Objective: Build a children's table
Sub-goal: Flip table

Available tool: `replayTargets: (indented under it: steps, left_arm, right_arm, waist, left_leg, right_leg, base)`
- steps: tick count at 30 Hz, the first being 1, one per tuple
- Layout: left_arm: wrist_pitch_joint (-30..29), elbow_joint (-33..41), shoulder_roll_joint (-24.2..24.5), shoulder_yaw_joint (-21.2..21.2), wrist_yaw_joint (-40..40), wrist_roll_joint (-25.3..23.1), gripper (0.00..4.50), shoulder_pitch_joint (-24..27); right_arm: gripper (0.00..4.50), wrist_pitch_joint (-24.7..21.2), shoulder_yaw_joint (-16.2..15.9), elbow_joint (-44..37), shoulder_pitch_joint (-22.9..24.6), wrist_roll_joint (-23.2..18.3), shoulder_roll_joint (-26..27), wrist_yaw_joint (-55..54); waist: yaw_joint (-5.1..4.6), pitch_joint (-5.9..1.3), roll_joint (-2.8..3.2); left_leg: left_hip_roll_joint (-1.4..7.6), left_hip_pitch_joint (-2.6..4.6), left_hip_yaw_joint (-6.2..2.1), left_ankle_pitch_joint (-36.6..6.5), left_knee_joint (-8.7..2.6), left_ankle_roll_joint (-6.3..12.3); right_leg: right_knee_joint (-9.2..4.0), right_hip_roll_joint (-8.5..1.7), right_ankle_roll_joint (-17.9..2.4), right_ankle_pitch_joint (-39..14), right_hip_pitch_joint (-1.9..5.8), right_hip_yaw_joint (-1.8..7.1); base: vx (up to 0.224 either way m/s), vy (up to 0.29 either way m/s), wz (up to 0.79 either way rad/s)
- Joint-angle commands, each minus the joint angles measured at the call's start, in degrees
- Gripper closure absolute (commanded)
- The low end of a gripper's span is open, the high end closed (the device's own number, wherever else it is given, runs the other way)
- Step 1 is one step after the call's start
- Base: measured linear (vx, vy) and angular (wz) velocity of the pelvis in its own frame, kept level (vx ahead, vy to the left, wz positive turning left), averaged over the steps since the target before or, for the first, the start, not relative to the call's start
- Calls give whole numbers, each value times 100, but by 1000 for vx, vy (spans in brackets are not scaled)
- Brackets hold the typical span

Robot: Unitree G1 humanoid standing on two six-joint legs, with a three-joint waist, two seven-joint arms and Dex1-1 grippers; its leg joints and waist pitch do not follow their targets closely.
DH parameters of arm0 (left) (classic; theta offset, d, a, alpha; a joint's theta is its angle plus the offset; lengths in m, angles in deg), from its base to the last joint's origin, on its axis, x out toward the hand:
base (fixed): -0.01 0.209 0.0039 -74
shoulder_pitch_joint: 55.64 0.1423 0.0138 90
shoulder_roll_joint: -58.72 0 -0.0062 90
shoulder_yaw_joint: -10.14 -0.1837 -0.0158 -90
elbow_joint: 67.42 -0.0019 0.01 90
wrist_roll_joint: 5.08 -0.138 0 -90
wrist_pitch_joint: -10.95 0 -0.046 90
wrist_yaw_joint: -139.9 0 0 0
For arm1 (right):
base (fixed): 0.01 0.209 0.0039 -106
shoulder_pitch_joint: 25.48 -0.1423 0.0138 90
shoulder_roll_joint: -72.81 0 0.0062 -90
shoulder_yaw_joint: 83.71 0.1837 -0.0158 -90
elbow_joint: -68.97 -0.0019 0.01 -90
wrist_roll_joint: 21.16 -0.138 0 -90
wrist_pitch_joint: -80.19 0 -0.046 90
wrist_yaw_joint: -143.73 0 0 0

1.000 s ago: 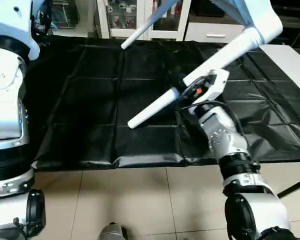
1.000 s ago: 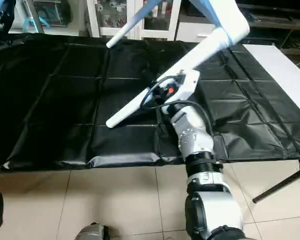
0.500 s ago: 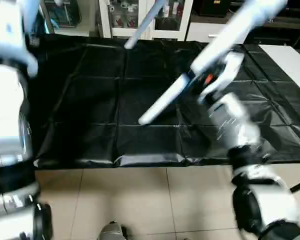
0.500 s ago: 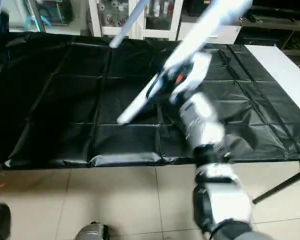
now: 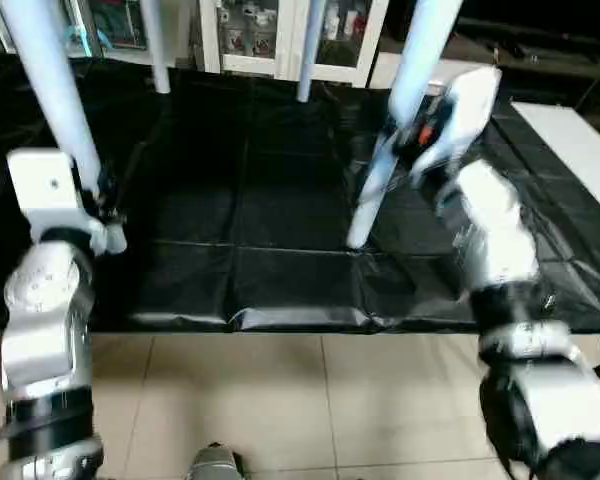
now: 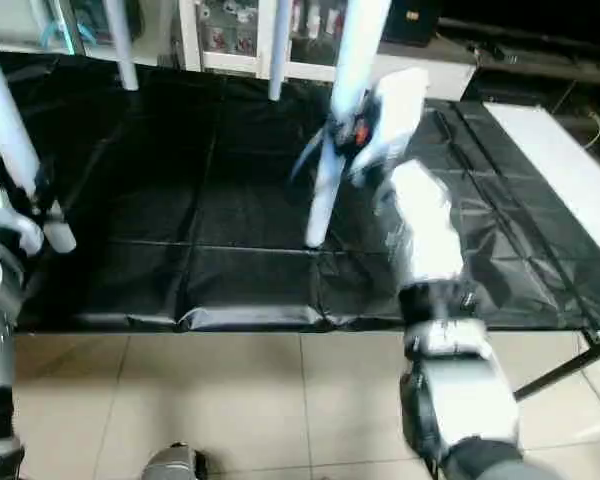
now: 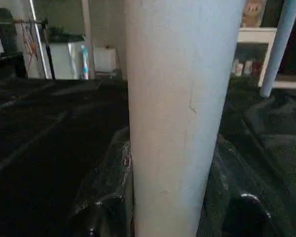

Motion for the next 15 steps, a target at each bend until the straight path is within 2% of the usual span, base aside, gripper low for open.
replayTargets:
  steps: [1, 3, 7, 10, 12, 13, 15]
  left_arm:
    - [369, -66, -12, -198, -92, -10, 294, -33]
    - [541, -284, -17, -244, -131, -11, 294, -53]
    - [771, -612, -11, -342, -216, -39, 294, -84]
    - [1017, -1005, 39, -439, -244, -93, 294, -141]
    - [1105, -1082, 81, -476, -173, -155, 294, -170]
    - [1101, -1046, 78, -449, -168, -100, 238, -181]
    - [1103, -1014, 98, -452, -176, -85, 224, -177]
  right_arm:
    - [282, 170, -31, -196, 162, 199, -47, -100]
    - [283, 194, -42, -227, 261, 254, -1, -178]
    - [284, 256, -66, -212, 388, 360, 17, -317]
    - [284, 284, -63, -171, 488, 433, 63, -552]
    - [284, 317, -99, -152, 521, 532, 66, -686]
    - [284, 344, -90, -155, 531, 593, 71, -813]
    - [228, 395, -31, -167, 531, 503, 101, -769]
  waist:
    - [-95, -482, 166]
    - [-111, -480, 156]
    - [-130, -424, 147]
    - [-145, -423, 162]
    - [-152, -426, 180]
    - [-161, -428, 172]
    - [-168, -428, 169]
  left_leg:
    - [191, 356, -54, -1663, -484, -471]
    - [202, 356, -74, -1874, -504, -516]
    - [201, 404, -81, -2480, -538, -611]
    - [202, 443, -103, -2760, -547, -690]
    - [201, 454, -111, -2879, -556, -725]
    - [202, 438, -116, -2875, -561, -735]
    - [198, 435, -113, -2911, -561, -730]
  right_leg:
    - [-379, -265, -879, -170, 144, 151]
    - [-408, -285, -832, -450, 143, 156]
    - [-506, -301, -703, -1276, 62, 178]
    - [-538, -297, -650, -1508, 15, 184]
    - [-530, -286, -655, -1475, 6, 182]
    - [-517, -289, -666, -1419, 18, 180]
    - [-518, -296, -672, -1427, 14, 180]
  base:
    - [0, 0, 0]
    - [0, 0, 0]
    - [0, 0, 0]
    - [0, 0, 0]
    - [0, 0, 0]
    - [0, 0, 0]
    - [0, 0, 0]
